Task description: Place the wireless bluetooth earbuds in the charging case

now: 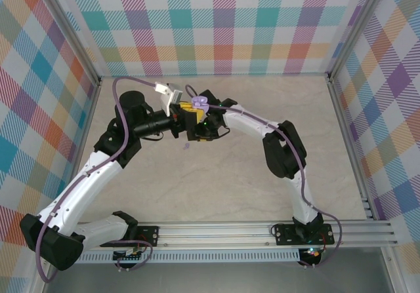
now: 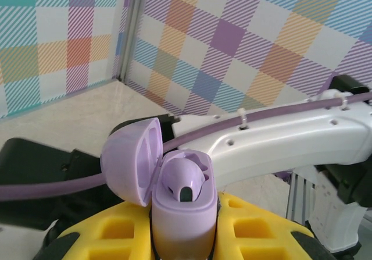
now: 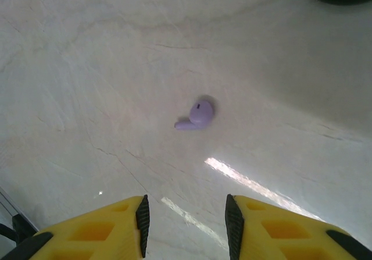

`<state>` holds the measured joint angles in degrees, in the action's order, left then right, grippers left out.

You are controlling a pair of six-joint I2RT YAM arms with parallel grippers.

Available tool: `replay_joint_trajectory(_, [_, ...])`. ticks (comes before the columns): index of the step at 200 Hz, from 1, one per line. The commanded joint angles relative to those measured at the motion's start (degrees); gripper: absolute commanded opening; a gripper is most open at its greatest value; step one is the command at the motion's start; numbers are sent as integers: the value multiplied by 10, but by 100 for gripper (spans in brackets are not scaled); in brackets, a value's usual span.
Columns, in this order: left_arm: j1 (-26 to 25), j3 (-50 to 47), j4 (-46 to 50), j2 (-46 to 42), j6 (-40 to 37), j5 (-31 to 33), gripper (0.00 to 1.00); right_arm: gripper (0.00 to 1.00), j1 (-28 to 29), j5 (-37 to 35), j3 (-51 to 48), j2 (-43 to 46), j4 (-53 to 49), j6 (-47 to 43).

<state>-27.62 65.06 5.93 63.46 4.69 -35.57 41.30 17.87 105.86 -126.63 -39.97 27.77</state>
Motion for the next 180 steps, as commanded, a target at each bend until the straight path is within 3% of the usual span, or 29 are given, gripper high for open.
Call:
replay_joint_trajectory(1, [7, 22, -4, -8, 2, -24, 9, 41, 9, 7, 44, -33, -41, 5])
replay_joint_trajectory(180, [6, 19, 1, -4, -4, -39, 9, 40, 43, -70, 295, -208, -194, 3])
